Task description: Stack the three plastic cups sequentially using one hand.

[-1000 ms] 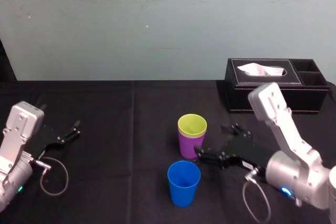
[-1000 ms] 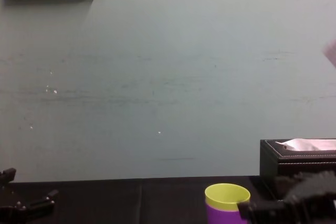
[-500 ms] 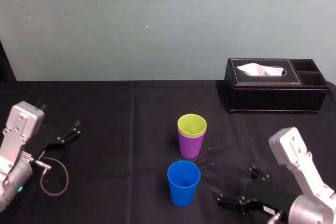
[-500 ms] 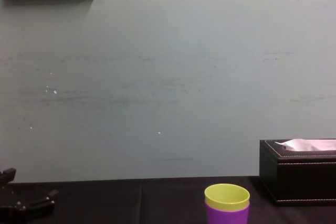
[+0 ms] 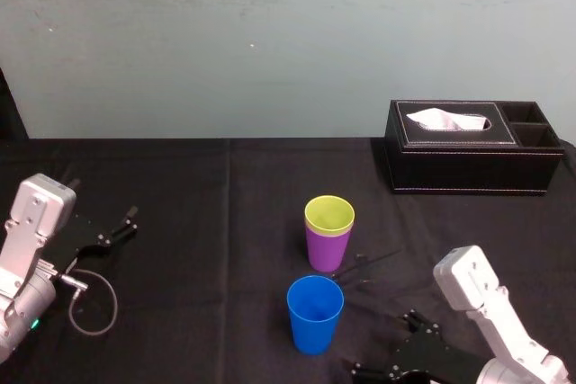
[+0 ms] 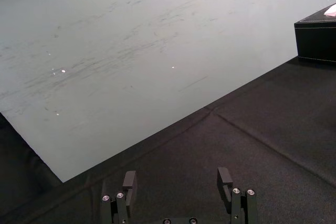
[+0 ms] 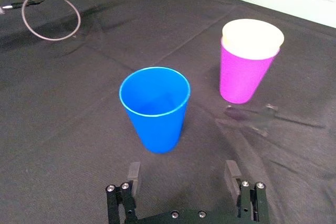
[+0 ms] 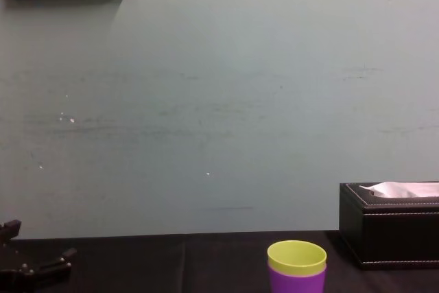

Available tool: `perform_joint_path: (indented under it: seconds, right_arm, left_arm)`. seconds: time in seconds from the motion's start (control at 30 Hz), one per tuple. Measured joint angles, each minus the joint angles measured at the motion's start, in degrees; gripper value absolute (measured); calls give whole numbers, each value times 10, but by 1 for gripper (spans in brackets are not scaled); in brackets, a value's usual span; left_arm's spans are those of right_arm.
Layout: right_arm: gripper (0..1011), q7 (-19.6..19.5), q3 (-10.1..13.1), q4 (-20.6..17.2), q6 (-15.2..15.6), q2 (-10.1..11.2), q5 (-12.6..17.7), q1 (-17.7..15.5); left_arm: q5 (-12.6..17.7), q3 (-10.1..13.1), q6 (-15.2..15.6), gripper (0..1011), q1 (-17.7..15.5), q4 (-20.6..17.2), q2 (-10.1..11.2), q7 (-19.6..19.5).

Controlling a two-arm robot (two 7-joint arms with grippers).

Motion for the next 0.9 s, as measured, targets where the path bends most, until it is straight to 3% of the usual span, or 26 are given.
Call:
perform_joint_path:
  seconds: [0.47, 0.9]
  right_arm:
    - [1004, -6, -36, 15, -1, -27, -10, 28]
    - [1004, -14, -49, 32, -1, -48, -17, 45]
  left_arm:
    - [0, 0, 0, 1000, 0, 0, 0, 0]
    - [0, 0, 0, 1000, 0, 0, 0, 0]
